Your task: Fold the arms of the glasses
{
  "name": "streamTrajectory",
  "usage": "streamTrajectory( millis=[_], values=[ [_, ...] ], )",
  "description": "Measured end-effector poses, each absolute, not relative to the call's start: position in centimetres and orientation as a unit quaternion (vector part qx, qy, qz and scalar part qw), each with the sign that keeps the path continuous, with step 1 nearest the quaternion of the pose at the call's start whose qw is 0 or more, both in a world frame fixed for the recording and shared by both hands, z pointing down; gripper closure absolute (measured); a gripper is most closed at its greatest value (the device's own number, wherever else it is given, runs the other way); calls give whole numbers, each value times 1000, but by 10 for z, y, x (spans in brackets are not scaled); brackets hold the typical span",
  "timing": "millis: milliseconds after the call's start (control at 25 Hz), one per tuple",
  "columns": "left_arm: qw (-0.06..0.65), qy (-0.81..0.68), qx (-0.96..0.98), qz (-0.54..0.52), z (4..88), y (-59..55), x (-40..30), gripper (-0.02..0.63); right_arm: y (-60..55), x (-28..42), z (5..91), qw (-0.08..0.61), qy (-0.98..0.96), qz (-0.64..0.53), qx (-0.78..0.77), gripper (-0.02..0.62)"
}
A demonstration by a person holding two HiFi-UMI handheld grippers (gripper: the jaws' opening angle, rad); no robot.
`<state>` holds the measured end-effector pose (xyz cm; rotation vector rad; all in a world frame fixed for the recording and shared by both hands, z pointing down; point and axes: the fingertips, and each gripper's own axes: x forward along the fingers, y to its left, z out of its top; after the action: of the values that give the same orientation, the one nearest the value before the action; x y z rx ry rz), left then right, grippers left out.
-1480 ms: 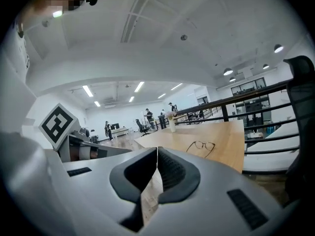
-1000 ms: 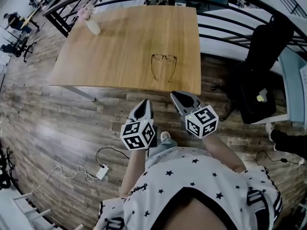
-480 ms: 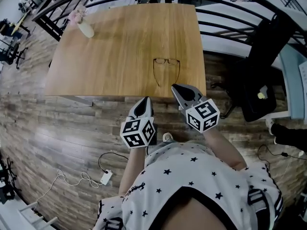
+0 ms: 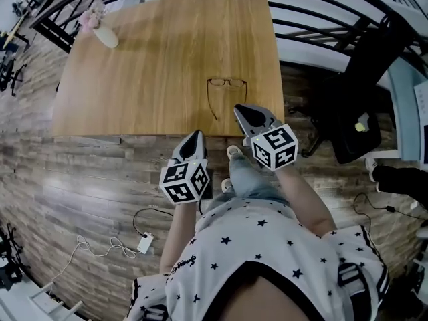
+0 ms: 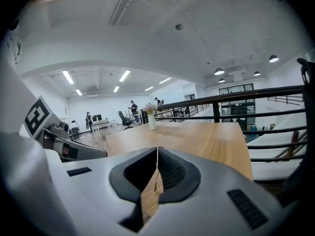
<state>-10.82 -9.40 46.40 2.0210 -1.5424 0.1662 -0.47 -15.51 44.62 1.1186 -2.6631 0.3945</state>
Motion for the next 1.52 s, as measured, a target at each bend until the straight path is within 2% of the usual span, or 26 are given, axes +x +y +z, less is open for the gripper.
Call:
streamTrajectory(
  millis=[360, 840, 1240, 1320, 1520],
  values=[
    [302, -583, 751, 66, 477, -124, -112, 598, -206, 4, 465, 152, -900, 113, 394, 575],
    [323, -573, 748, 84, 501, -161, -102, 598, -252, 0, 508, 237, -897, 86, 362, 575],
    [323, -552, 762, 96, 504, -184, -82, 598, -280, -13, 533, 347, -890, 35, 294, 572],
    [324, -551, 763, 98, 505, -187, -82, 598, -284, -18, 538, 367, -888, 31, 274, 513],
    [326, -551, 761, 101, 508, -190, -82, 598, -288, -26, 561, 429, -877, 11, 214, 500]
  ],
)
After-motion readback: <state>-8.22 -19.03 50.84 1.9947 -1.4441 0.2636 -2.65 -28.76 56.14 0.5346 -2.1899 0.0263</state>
